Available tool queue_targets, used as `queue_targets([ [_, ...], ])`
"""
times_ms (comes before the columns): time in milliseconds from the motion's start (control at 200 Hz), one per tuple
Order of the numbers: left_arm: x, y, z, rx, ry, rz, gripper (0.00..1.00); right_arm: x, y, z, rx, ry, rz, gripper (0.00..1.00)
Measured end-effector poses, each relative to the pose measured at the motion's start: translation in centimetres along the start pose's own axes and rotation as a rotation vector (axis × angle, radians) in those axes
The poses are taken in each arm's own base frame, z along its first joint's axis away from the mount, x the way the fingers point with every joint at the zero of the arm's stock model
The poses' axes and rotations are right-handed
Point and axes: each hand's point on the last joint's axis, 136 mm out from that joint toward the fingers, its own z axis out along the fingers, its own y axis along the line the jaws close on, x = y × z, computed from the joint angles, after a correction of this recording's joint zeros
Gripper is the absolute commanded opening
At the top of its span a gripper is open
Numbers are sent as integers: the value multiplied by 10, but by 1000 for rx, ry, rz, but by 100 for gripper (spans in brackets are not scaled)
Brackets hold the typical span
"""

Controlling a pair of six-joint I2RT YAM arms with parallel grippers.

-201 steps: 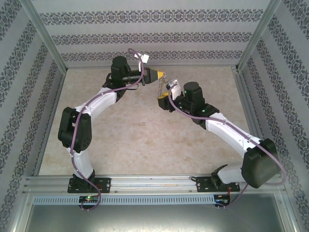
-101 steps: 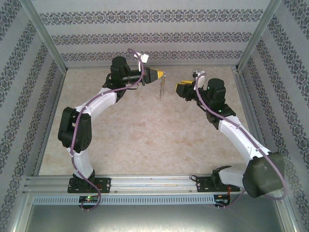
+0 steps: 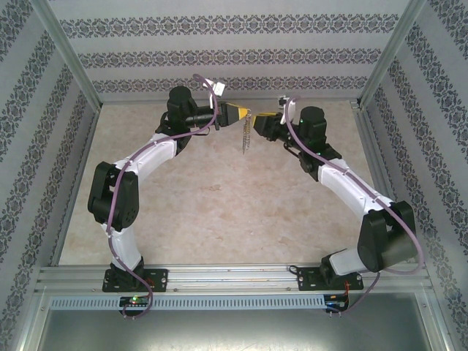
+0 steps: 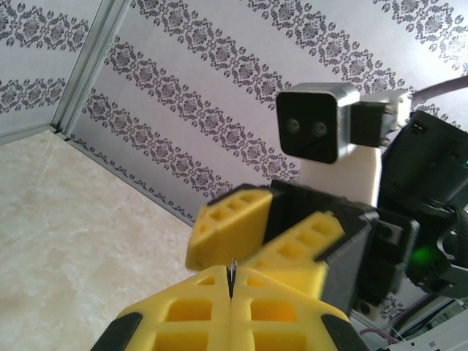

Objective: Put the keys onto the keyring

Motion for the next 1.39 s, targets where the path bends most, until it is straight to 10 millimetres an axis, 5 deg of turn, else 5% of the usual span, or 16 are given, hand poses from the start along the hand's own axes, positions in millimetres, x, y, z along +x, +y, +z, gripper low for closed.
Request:
queue_targets([
  [410,-3,-2,0,7,-9,7,0,3,28,1,-62,11,-37,32],
  [739,-6,-5,0,16,-22,10,0,-7,18,-5,-41,-21,-36,33],
  [1114,-18,-22,-2,85,-60,55,0,-52,13,-55,-27,-152,-28,36],
  [1394,-27,-37,-4,138,-91,74,0,-51,11,-44,-108,-146,34,36],
])
